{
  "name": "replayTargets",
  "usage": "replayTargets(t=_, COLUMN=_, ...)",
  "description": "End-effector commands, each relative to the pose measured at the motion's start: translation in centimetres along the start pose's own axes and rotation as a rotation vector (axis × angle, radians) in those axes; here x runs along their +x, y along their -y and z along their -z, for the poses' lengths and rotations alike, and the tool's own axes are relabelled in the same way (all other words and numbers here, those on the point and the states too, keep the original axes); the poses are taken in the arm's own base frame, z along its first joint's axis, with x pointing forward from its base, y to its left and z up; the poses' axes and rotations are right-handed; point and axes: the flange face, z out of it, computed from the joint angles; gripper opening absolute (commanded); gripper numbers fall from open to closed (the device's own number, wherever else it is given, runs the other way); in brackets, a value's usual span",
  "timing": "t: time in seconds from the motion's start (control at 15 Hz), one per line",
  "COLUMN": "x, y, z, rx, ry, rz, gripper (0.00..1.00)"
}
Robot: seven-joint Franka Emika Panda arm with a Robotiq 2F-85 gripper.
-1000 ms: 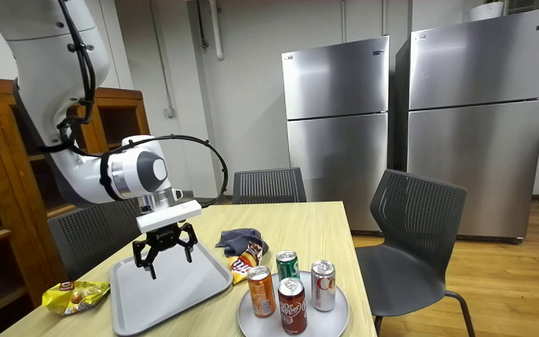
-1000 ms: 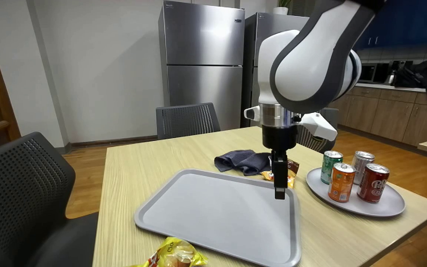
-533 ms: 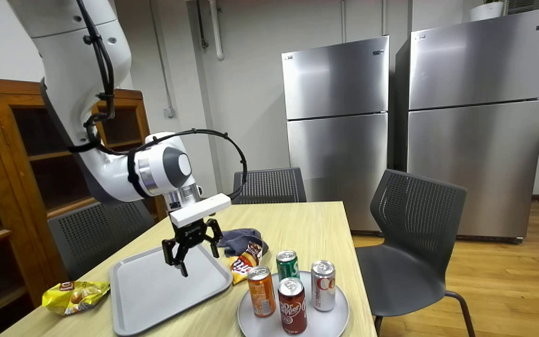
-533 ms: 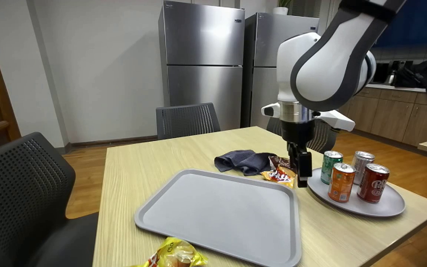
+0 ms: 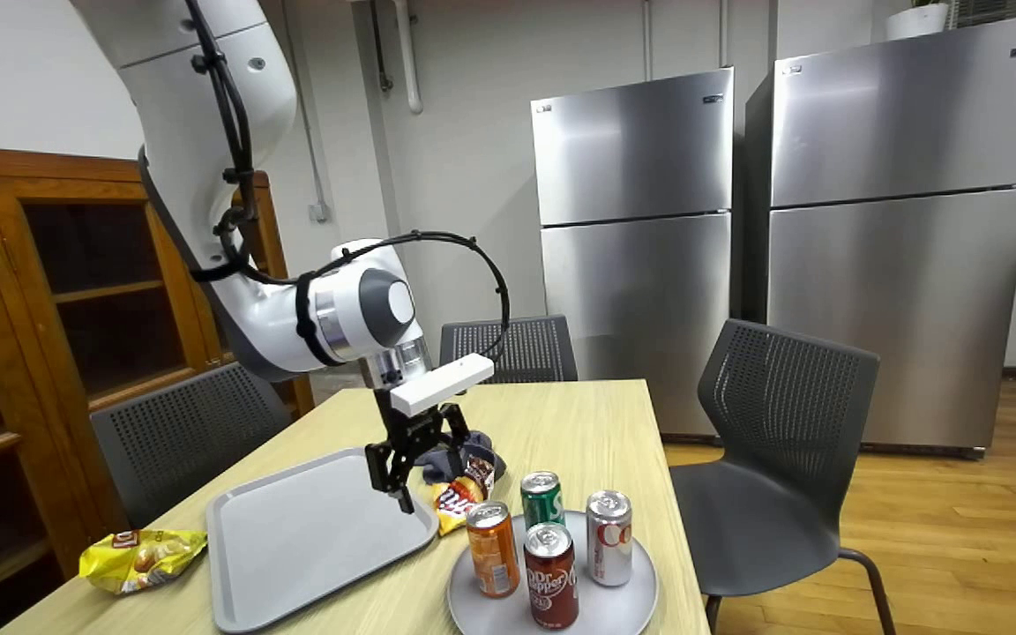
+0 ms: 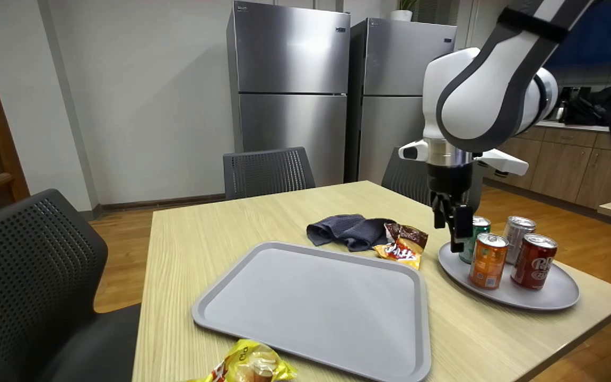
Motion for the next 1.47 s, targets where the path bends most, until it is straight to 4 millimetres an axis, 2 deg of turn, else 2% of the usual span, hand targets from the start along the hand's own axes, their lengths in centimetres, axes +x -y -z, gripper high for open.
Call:
replayTargets(t=0.0, x=-1.1, y=-0.9, z=-0.3, rx=0.003, ry=-0.023, rz=0.058, gripper=1.0)
replayTargets(t=0.47, x=-3.1, y=-1.5, z=-1.9, rx=0.032, ry=-0.006, rz=0.145, gripper=1.0)
replayTargets(t=1.4, x=-5.9, y=-1.3, z=-2.9, rx=0.064, ry=0.03, rz=0.128, gripper=1.0)
